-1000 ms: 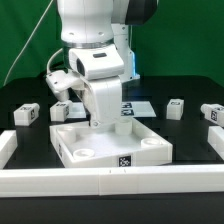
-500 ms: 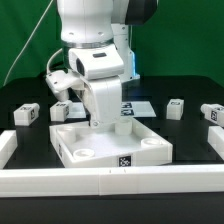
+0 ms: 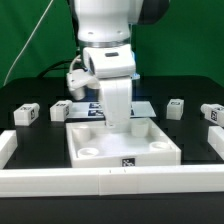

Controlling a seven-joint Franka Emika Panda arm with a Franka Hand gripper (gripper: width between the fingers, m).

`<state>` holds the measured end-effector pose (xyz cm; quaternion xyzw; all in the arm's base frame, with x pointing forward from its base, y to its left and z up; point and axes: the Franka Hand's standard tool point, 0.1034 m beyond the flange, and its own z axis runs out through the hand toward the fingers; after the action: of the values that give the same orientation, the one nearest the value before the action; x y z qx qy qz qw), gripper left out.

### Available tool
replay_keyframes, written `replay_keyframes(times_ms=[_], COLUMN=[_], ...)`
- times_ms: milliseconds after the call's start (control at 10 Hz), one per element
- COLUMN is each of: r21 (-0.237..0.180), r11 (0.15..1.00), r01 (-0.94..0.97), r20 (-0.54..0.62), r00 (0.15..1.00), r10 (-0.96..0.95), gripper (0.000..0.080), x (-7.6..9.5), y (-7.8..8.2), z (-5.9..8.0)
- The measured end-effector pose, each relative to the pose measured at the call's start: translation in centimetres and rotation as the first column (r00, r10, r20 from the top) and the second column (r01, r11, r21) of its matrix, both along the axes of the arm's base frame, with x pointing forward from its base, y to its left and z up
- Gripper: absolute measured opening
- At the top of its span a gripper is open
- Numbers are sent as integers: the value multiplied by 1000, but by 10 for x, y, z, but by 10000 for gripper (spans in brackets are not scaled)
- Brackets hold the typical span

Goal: Assemble one leg

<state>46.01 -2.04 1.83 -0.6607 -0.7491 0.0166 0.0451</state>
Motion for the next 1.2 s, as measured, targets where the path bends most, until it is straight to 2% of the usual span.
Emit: replay_keyframes(times_ms=[600, 800, 1000, 1100, 1200], r21=[9, 8, 8, 8, 8], r11=[993, 993, 993, 993, 993], r01=[119, 116, 114, 115, 115], r20=[27, 18, 11, 11, 11], r00=[993, 993, 993, 993, 993], r10=[-119, -116, -114, -115, -115], gripper=[58, 58, 58, 157, 157], x=[29, 30, 30, 29, 29], y=[62, 72, 73, 72, 72], z=[5, 3, 2, 2, 2])
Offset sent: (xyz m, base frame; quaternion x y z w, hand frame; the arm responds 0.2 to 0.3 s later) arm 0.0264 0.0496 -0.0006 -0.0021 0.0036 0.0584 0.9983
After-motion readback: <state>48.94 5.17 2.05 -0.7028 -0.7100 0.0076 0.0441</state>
